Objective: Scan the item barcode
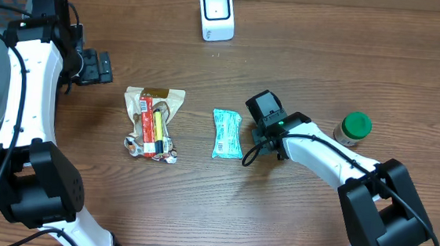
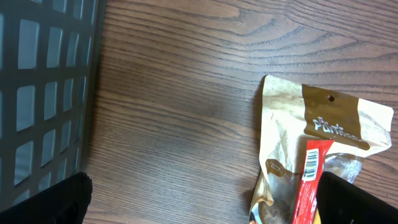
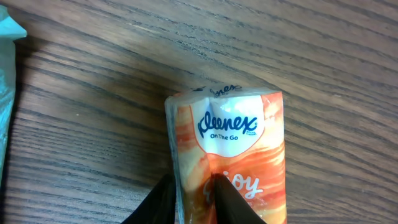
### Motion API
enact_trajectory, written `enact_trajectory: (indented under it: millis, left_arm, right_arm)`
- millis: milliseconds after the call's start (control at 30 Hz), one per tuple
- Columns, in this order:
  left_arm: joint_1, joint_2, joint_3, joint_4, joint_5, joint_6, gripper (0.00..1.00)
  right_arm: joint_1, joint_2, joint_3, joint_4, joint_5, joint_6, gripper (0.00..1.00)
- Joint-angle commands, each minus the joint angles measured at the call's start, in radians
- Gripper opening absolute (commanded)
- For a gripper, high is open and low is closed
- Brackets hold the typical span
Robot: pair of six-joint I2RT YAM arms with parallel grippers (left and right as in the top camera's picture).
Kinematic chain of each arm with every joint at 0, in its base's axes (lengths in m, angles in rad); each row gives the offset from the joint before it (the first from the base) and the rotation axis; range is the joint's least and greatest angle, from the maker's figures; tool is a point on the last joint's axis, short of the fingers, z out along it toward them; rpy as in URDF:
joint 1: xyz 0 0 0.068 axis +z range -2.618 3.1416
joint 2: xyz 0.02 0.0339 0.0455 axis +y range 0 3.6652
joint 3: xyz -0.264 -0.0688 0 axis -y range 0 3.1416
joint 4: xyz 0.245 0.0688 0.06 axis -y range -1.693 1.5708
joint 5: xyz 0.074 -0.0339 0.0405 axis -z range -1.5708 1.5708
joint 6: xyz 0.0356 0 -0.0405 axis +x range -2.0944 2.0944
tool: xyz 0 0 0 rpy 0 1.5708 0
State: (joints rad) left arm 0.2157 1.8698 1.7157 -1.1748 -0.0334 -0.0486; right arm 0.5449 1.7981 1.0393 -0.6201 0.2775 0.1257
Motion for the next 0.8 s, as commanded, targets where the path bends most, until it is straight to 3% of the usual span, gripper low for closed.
enact_trajectory:
  millis: [0,233,500,633,767]
  left_arm:
    - [-0.009,-0.019,0.021,0.002,0.008,0.016,1.00]
    - [-0.009,-0.019,0.021,0.002,0.008,0.016,1.00]
    - [-0.009,-0.019,0.021,0.002,0.008,0.016,1.00]
    - [-0.009,-0.019,0.021,0.002,0.008,0.016,1.00]
    - [-0.009,-0.019,0.021,0.002,0.008,0.016,1.00]
  right_arm:
    - [0.006,0.000,-0.024,0.010,-0.010,-0.003,0.22]
    - [0.006,0.000,-0.058,0.050,-0.010,-0.003,0.28]
    - [0.006,0.000,-0.066,0.085,-0.064,-0.003,0.20]
    - [0.005,0.000,-0.065,0.084,-0.063,-0.003,0.04]
    - [0.006,-0.001,-0.049,0.087,-0.063,0.004,0.04]
